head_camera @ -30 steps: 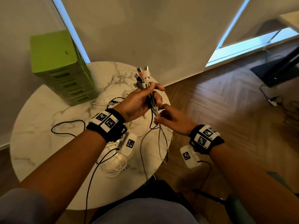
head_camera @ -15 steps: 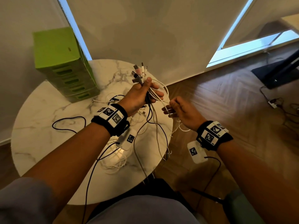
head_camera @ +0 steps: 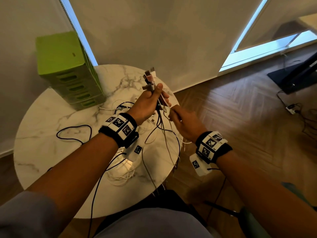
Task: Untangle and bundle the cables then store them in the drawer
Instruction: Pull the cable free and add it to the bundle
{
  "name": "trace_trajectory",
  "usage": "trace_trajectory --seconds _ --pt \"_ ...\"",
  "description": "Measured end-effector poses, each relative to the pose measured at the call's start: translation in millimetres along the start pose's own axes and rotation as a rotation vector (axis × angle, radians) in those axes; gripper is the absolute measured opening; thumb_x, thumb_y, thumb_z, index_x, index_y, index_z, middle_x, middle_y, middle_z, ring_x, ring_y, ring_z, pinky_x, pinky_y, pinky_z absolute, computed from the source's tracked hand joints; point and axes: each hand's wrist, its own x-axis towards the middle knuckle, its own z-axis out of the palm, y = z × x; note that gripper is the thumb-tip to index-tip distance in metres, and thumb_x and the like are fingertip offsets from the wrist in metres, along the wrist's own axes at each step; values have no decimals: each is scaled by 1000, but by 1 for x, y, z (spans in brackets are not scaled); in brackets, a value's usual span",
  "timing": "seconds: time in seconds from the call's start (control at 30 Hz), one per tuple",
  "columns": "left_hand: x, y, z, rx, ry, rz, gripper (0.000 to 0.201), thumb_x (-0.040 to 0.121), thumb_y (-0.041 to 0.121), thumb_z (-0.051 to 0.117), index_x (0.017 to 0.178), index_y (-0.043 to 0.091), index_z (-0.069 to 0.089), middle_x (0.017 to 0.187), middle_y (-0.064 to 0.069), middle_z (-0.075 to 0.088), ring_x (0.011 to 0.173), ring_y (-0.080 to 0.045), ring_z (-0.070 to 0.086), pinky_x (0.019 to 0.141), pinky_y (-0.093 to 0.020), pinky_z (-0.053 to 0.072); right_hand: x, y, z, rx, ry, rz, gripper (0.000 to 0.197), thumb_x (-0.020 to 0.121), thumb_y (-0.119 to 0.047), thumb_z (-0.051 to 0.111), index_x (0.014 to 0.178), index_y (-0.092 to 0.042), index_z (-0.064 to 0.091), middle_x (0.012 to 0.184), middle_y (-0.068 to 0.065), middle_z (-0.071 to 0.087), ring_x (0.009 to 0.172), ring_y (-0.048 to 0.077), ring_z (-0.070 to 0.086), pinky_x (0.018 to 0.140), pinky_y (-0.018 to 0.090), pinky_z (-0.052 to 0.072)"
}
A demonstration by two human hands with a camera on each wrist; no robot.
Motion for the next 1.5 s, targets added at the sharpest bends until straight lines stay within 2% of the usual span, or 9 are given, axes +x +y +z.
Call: trace_trajectory --seconds 0.23,0.37,0.53,0.7,0.77,0.87,1.13,1.3,1.5 --pt "2 3 -10 -165 22 -13 49 108 43 38 75 12 55 58 1 52 58 -17 56 66 -31 47 -10 55 -45 105 -258 336 23 107 -26 37 100 -15 55 76 2 65 62 12 64 63 23 51" --pt "-1 17 -13 -384 -29 -5 48 110 36 36 67 15 42 55 4 35 52 -13 37 60 -26 34 -31 100 -55 -348 -758 575 36 103 -39 46 125 -13 57 120 10 62 115 30 59 100 40 44" --pt "-13 36 2 -434 -229 -33 47 110 36 35 68 16 42 59 2 35 55 -15 39 64 -29 41 -10 27 -49 54 -467 313 107 75 -51 81 157 -30 15 165 -3 15 148 15 18 119 41 19" --pt "-28 57 13 -286 -447 -77 43 110 35 32 75 13 44 62 -2 47 61 -22 51 73 -38 50 15 -39 -2 482 -614 201 10 93 -33 67 93 -26 75 110 -7 74 114 14 63 111 38 42" --pt "-29 62 1 -196 -518 -94 45 109 37 30 72 15 41 59 0 40 54 -19 43 69 -35 47 14 -27 9 451 -740 276 43 96 -35 63 57 -17 66 84 3 78 99 19 71 106 40 44" --pt "-25 62 -26 -291 -557 -135 46 109 38 30 68 18 37 54 6 31 48 -14 30 70 -33 41 8 14 0 106 -886 405 54 89 -52 65 61 -6 65 72 5 74 80 20 71 96 37 48" --pt "-9 52 -62 -746 -60 20 37 106 33 42 73 17 42 65 2 31 61 -15 37 79 -33 42 4 83 -46 -39 -27 336 18 97 -29 60 99 -13 54 83 11 61 70 23 56 64 38 46" --pt "7 53 -62 -814 313 190 25 106 32 47 83 22 45 73 6 37 61 -9 32 63 -26 33 -26 56 5 -219 -292 87 71 92 -28 67 149 -5 31 139 18 46 120 30 51 104 43 43" --pt "13 38 -64 -488 522 199 22 105 32 49 114 20 33 84 6 38 66 -24 48 55 -21 33 -53 28 75 -456 -379 -249 95 85 -45 60 154 -3 9 116 14 54 96 31 55 88 44 48"
